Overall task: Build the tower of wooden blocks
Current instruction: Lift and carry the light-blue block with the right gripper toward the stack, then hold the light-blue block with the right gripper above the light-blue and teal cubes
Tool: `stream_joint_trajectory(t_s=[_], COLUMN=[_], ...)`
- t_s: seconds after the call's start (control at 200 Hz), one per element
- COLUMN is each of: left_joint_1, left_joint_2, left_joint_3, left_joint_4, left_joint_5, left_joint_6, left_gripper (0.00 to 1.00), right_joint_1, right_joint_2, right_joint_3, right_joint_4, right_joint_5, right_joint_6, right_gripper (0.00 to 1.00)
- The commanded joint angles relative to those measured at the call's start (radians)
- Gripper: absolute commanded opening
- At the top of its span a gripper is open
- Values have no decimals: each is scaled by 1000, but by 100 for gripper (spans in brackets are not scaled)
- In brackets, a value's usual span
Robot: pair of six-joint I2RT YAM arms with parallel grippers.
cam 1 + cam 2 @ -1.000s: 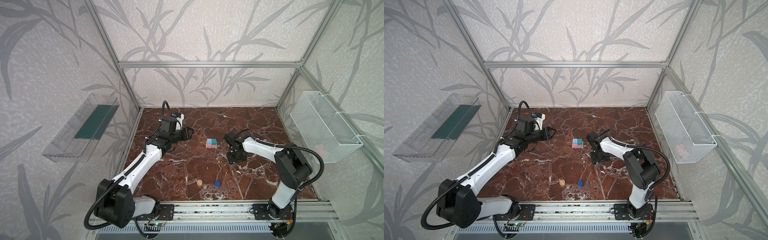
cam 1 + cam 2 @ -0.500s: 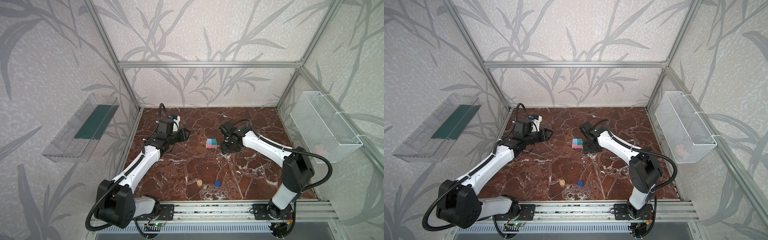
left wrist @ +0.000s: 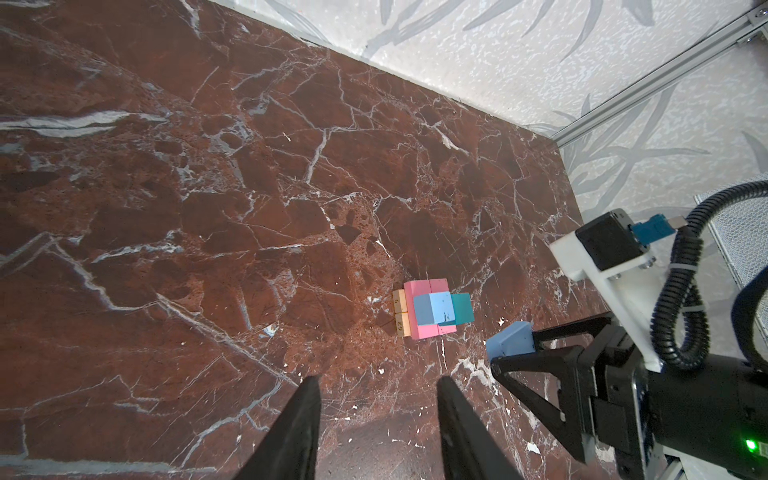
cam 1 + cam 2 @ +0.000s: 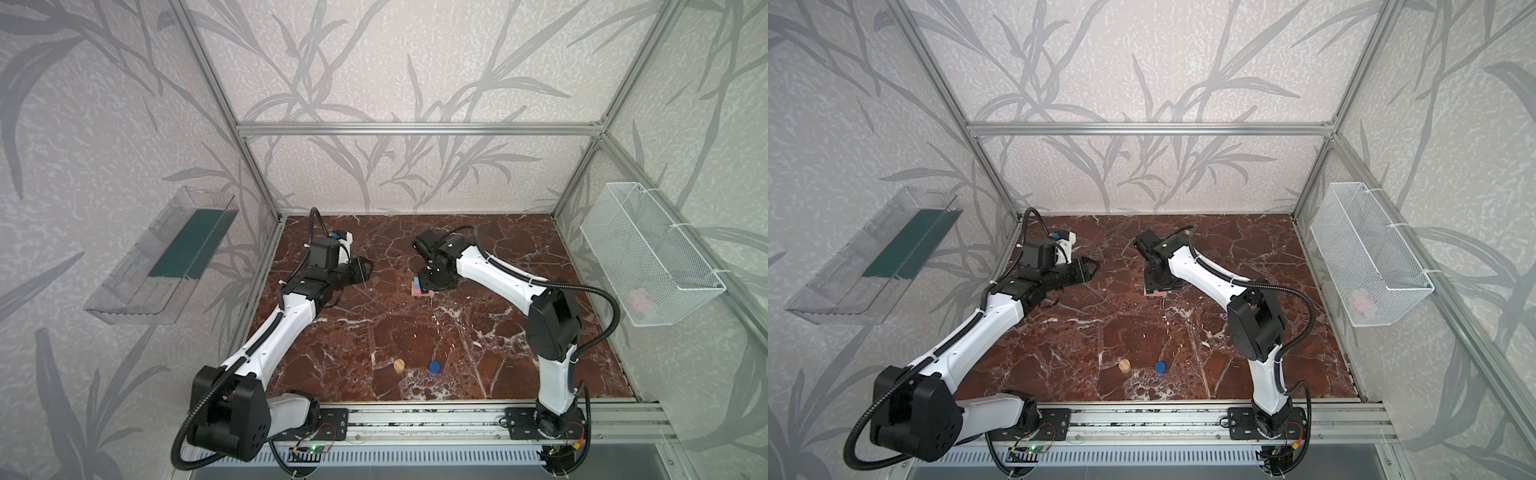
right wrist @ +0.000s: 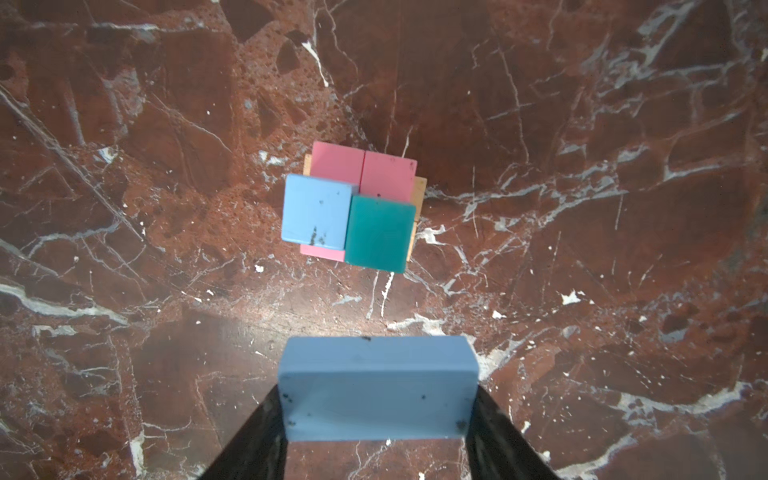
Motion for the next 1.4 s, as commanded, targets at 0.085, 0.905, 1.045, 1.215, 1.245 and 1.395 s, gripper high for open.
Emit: stream_joint_trajectory(t_s=[0.085,0.905,1.045,1.215,1.245,1.395], left_joint_1=[15,29,30,31,32,32], left_joint_2=[-31,-7,-5,-8,-7,-10], left_joint_3=[-11,-4,-5,-7,-7,-8], left_joint_4=[-11,-12,-11,-11,-11,-12], left_joint_5=[16,38,40,41,43,44], left_joint_6=[20,23,22,22,20,21], left_gripper=[45,45,45,45,45,45], right_joint_1=[6,6,6,6,6,6], right_joint_2=[78,266,247,252,252,249], right_joint_3=[117,369,335,340,340,343], right_joint_4=[-84,-197,-158,-158,-156,-150], right_joint_5=[24,61,59,69,69,68], right_joint_6=[21,86,90,127,128,132], right_gripper=[47,44,44,44,44,44])
